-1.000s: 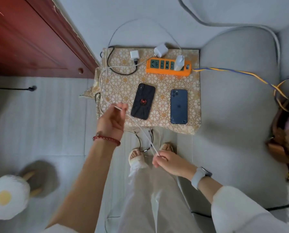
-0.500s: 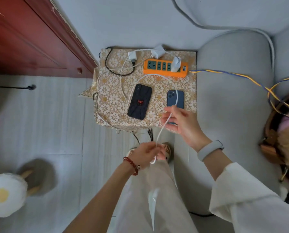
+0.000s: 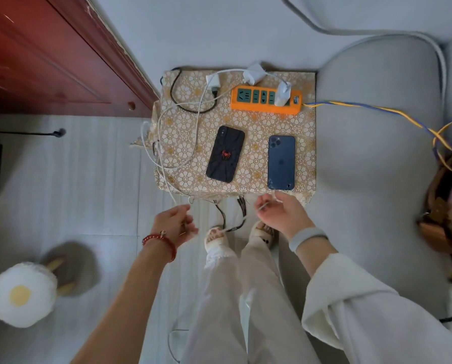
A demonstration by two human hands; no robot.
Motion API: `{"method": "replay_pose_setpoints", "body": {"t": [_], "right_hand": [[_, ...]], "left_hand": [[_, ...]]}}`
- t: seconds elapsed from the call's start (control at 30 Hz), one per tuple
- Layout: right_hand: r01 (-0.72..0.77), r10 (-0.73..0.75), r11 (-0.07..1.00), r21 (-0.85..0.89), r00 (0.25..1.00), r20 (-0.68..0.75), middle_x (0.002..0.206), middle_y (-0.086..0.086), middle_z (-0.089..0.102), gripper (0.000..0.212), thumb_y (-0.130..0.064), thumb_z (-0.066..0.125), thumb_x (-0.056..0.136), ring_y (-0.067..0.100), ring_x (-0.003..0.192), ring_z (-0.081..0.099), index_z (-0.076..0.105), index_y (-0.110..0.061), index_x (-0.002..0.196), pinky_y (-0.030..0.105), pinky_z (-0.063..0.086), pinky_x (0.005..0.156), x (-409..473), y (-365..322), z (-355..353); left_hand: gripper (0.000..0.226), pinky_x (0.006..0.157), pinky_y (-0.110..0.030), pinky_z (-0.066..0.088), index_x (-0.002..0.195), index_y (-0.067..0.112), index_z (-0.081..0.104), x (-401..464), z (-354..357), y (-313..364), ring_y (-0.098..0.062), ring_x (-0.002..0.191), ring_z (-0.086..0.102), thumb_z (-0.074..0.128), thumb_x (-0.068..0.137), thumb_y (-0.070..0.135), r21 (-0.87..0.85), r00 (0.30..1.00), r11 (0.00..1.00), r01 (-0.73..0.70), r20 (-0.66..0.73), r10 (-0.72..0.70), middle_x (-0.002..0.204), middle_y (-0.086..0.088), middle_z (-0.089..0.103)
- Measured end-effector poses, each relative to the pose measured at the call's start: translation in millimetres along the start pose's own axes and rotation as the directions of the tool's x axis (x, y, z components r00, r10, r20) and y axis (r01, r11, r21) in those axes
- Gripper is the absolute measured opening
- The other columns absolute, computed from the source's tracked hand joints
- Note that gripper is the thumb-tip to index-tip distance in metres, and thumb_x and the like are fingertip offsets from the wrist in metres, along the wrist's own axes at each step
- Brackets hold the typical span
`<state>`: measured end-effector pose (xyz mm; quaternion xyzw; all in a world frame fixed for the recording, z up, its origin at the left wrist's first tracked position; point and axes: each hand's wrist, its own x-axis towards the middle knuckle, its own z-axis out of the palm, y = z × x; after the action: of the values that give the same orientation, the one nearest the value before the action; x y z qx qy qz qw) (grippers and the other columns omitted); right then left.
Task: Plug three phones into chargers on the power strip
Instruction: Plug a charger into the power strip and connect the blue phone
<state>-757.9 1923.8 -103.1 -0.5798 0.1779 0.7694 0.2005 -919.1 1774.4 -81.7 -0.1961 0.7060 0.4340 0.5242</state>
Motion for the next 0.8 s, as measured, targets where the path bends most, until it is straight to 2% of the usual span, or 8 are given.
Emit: {"method": "replay_pose_setpoints", "body": {"t": [0.1,0.17,0.3,0.43,0.5,0.6,0.67,0.8], "right_hand": [[0.165,-0.174,0.975,-0.147,0.984,-0.044,0.035,-0.001,0.041,0.032,-0.001,0.03,0.093,0.01,0.034,0.038,0.042,-0.01,0.065,0.02,0.035,0.05,-3,-22,-4],[0.26,-0.284,0.909,-0.327,0.959,-0.026,0.047,-0.002,0.042,0.027,-0.01,0.033,0.097,0.011,0.045,0.037,0.048,-0.012,0.076,0.021,0.035,0.053,-7,-31,-8],[0.336,-0.337,0.416,-0.845,0.92,0.2,0.069,0.005,0.059,0.022,-0.012,0.041,0.096,0.017,0.065,0.058,0.061,-0.004,0.099,0.025,0.053,0.066,-18,-13,-14],[0.398,-0.081,-0.045,-0.916,0.913,0.401,0.072,0.005,0.066,0.02,-0.02,0.051,0.092,0.008,0.069,0.061,0.069,-0.015,0.084,0.016,0.052,0.071,-31,20,-13],[0.428,0.027,-0.273,-0.862,0.899,0.438,0.071,0.002,0.067,0.024,-0.024,0.052,0.092,-0.005,0.054,0.057,0.071,-0.011,0.086,0.007,0.044,0.059,-36,30,-15],[0.439,0.111,-0.471,-0.765,0.89,0.442,0.078,0.003,0.073,0.029,-0.023,0.05,0.091,-0.001,0.055,0.062,0.073,-0.006,0.093,0.005,0.039,0.053,-38,35,-26],[0.405,0.074,-0.353,-0.844,0.911,0.406,0.076,-0.005,0.071,0.027,-0.02,0.05,0.09,-0.002,0.059,0.062,0.071,-0.006,0.098,0.009,0.042,0.057,-34,28,-34],[0.185,0.004,0.433,-0.882,0.978,0.207,0.107,0.01,0.068,0.029,-0.019,0.039,0.097,0.018,0.101,0.064,0.056,-0.004,0.115,0.033,0.049,0.093,-19,1,-34]], "left_hand": [[0.019,0.055,-0.031,0.053,0.089,0.006,0.061,14,-31,-6,-0.01,0.032,0.049,0.044,0.094,0.013,0.439,0.951,0.896,-0.065,-0.244,0.188,0.067,-0.012,0.054],[0.024,0.081,-0.043,0.051,0.107,-0.001,0.057,20,-42,-4,-0.023,0.064,0.064,0.043,0.093,0.013,0.661,0.937,0.75,-0.012,-0.255,0.24,0.09,-0.02,0.06],[0.056,0.103,-0.048,0.033,0.136,0.001,0.029,17,-22,-5,-0.038,0.127,0.034,0.048,0.089,0.024,0.898,0.916,0.44,0.002,-0.178,0.361,0.145,-0.02,0.025],[0.029,0.087,-0.032,0.044,0.107,0.009,0.059,9,30,-2,-0.025,0.101,0.058,0.043,0.094,0.03,0.671,0.959,0.689,-0.274,0.138,0.248,0.108,-0.009,0.062],[0.035,0.081,-0.03,0.046,0.104,0.006,0.058,4,54,3,-0.02,0.087,0.064,0.039,0.096,0.035,0.414,0.961,0.903,-0.117,0.278,-0.003,0.093,-0.003,0.069],[0.029,0.063,-0.024,0.051,0.103,-0.004,0.059,5,71,6,-0.009,0.052,0.064,0.046,0.094,0.021,0.17,0.958,0.985,-0.024,0.287,-0.026,0.056,0.002,0.07],[0.026,0.057,-0.023,0.046,0.107,-0.008,0.059,5,71,6,-0.005,0.038,0.053,0.051,0.092,0.011,0.21,0.962,0.972,-0.102,0.27,0.042,0.043,0.004,0.062],[0.019,0.051,-0.014,0.05,0.102,0.001,0.064,-8,55,2,-0.002,0.043,0.057,0.05,0.09,0.003,0.381,0.9,0.89,-0.251,0.431,0.069,0.049,0.007,0.065]]}}
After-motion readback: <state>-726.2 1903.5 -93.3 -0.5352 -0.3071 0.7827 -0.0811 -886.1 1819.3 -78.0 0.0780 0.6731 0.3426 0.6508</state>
